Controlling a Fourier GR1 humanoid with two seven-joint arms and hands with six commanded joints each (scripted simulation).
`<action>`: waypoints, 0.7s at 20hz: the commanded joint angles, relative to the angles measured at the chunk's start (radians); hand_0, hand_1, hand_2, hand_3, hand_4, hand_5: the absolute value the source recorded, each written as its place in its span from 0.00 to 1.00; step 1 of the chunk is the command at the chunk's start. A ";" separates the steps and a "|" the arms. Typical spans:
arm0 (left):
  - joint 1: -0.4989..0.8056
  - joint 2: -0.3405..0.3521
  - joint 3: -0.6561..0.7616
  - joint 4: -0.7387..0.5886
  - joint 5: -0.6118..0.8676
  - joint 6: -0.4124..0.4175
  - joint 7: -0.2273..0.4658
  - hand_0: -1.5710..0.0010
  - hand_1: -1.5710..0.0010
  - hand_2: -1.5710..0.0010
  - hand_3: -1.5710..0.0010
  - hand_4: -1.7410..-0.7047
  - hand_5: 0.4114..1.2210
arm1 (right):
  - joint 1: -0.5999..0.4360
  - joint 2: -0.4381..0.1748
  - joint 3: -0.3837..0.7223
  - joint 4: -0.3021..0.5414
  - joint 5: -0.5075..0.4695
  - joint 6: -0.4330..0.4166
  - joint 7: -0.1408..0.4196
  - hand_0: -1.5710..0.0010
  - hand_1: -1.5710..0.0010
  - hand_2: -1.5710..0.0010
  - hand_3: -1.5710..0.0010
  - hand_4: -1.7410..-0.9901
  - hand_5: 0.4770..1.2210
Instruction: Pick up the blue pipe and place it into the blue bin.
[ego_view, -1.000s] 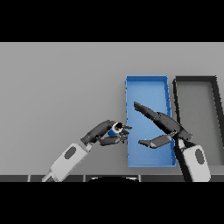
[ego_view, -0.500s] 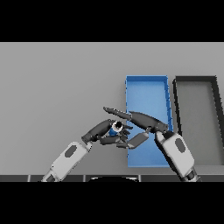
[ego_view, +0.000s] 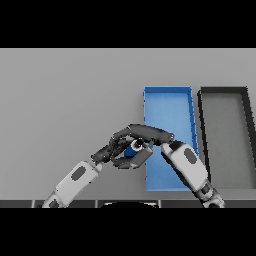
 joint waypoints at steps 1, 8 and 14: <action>0.007 -0.018 0.011 0.005 -0.005 0.013 -0.027 0.51 0.55 0.56 0.63 0.20 1.00 | -0.002 0.010 0.009 0.008 -0.018 0.005 0.003 0.43 0.44 0.42 0.51 0.34 0.10; 0.036 -0.076 0.057 0.010 0.065 0.026 -0.142 0.11 0.12 0.17 0.13 0.04 1.00 | 0.005 0.017 0.023 0.023 -0.052 0.009 -0.054 0.09 0.09 0.09 0.13 0.40 0.73; 0.039 -0.056 0.057 0.011 0.064 0.032 -0.172 0.09 0.14 0.22 0.15 0.09 1.00 | 0.021 0.005 0.039 0.001 -0.029 -0.020 -0.097 0.02 0.02 0.02 0.03 0.35 0.93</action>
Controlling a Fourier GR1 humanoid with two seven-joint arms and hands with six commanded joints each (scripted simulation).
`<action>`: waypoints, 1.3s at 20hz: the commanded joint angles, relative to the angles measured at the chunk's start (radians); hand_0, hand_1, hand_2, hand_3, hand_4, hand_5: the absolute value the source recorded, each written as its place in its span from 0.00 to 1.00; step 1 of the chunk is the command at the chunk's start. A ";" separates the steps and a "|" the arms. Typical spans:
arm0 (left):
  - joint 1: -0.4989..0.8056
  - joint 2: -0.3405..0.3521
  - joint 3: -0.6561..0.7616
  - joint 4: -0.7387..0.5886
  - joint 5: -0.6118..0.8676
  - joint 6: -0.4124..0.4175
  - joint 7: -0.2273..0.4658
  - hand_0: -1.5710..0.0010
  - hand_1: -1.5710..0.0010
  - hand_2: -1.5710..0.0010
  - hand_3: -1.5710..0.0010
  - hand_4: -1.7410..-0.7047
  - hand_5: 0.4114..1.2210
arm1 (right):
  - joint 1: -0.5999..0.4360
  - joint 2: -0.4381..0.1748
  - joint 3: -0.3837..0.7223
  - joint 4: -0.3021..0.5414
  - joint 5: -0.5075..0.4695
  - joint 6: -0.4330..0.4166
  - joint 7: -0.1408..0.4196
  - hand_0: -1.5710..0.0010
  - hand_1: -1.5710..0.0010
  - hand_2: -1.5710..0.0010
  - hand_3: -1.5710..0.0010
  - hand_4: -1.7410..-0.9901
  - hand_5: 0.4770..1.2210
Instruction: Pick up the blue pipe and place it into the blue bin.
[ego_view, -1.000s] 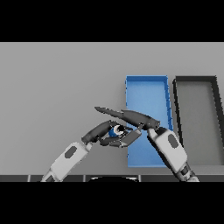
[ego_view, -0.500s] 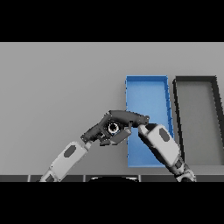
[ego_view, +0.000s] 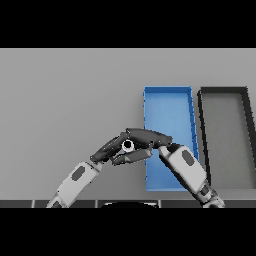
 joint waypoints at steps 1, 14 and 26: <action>-0.013 0.018 -0.012 -0.007 -0.033 0.003 0.024 0.26 0.31 0.38 0.32 0.20 1.00 | -0.004 0.013 0.004 0.013 -0.014 -0.012 0.006 0.02 0.02 0.02 0.03 0.34 0.94; -0.041 0.070 -0.023 0.019 -0.142 -0.046 0.098 0.96 0.96 0.97 0.96 0.82 0.28 | 0.001 0.047 -0.035 -0.003 0.018 0.048 0.027 0.00 0.00 0.00 0.00 0.33 1.00; -0.019 0.051 -0.024 0.028 -0.120 -0.037 0.167 1.00 1.00 1.00 1.00 0.80 0.13 | -0.114 0.027 -0.135 -0.038 -0.347 -0.090 0.288 0.00 0.00 0.00 0.00 0.14 1.00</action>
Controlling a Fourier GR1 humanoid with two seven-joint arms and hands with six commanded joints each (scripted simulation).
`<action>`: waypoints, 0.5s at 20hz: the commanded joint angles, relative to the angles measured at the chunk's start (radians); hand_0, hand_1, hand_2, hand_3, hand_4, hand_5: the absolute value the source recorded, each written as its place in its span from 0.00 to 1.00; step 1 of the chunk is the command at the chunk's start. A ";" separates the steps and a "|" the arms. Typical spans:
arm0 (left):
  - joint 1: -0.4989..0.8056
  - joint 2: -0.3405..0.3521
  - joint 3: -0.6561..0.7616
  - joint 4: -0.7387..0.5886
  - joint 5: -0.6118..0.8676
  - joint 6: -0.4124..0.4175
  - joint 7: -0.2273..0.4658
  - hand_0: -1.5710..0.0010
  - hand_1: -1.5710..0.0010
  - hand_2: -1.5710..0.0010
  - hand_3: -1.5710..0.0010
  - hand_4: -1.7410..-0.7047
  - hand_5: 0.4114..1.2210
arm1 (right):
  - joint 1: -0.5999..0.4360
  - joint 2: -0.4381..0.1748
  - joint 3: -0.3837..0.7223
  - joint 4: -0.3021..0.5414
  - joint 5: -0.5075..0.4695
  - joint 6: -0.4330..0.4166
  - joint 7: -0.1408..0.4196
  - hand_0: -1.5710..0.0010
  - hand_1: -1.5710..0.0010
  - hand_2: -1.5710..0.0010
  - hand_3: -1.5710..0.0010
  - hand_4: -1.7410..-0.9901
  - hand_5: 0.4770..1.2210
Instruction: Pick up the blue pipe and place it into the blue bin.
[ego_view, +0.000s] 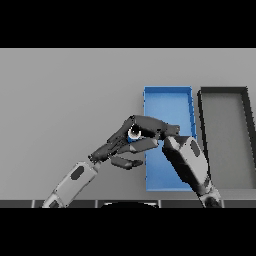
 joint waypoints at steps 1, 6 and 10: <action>0.003 0.007 0.003 -0.002 0.007 -0.008 -0.012 1.00 1.00 1.00 1.00 0.80 0.12 | -0.023 -0.007 -0.012 -0.015 -0.058 -0.041 0.028 0.00 0.00 0.00 0.00 0.11 1.00; 0.024 0.009 -0.014 -0.028 0.004 -0.009 -0.001 1.00 1.00 1.00 1.00 0.80 0.11 | -0.269 -0.111 -0.163 0.063 -0.249 -0.179 0.023 0.00 0.00 0.00 0.00 0.04 0.88; 0.024 0.021 -0.010 -0.032 0.000 -0.010 -0.023 1.00 1.00 1.00 1.00 0.81 0.10 | -0.404 -0.173 -0.238 0.189 -0.191 -0.268 -0.029 0.00 0.00 0.00 0.00 0.01 0.85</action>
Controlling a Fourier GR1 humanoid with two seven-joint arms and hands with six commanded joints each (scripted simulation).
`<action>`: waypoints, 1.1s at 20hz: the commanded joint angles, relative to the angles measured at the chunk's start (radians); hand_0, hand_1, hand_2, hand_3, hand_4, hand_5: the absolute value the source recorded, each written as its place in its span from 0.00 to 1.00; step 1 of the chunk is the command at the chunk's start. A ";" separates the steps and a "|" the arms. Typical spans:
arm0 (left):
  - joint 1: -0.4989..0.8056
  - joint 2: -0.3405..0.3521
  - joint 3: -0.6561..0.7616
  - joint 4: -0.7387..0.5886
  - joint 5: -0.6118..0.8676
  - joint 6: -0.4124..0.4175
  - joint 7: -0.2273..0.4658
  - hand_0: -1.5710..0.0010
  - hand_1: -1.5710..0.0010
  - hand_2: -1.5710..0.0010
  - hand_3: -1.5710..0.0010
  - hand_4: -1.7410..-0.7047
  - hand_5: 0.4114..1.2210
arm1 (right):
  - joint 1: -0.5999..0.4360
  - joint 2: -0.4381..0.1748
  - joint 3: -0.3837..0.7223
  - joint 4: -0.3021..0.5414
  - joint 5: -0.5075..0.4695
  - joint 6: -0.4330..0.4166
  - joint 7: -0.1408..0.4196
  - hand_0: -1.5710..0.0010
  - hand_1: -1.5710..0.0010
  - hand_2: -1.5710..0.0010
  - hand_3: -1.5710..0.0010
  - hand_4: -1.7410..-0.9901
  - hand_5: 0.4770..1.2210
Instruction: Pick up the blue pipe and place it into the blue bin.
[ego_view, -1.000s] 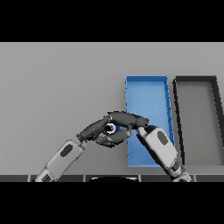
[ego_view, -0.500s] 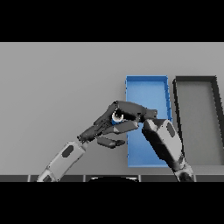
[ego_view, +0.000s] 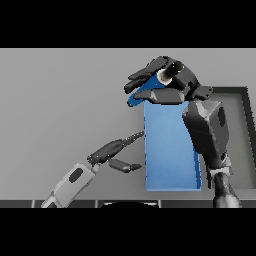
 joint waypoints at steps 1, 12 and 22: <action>-0.003 -0.004 0.002 -0.009 0.012 -0.004 0.020 1.00 1.00 1.00 1.00 0.81 0.10 | -0.028 -0.018 -0.017 0.051 0.035 -0.001 -0.022 0.00 0.00 0.00 0.00 0.01 0.86; -0.010 -0.001 0.019 0.002 0.031 -0.012 0.036 1.00 1.00 1.00 1.00 0.82 0.08 | 0.199 -0.071 -0.050 0.308 0.262 -0.056 0.019 0.00 0.00 0.00 0.00 0.00 0.87; 0.000 -0.004 0.018 0.001 0.026 -0.003 0.021 1.00 1.00 1.00 1.00 0.83 0.06 | 0.444 -0.143 0.171 0.365 0.243 -0.134 0.108 0.00 0.00 0.00 0.00 0.20 0.86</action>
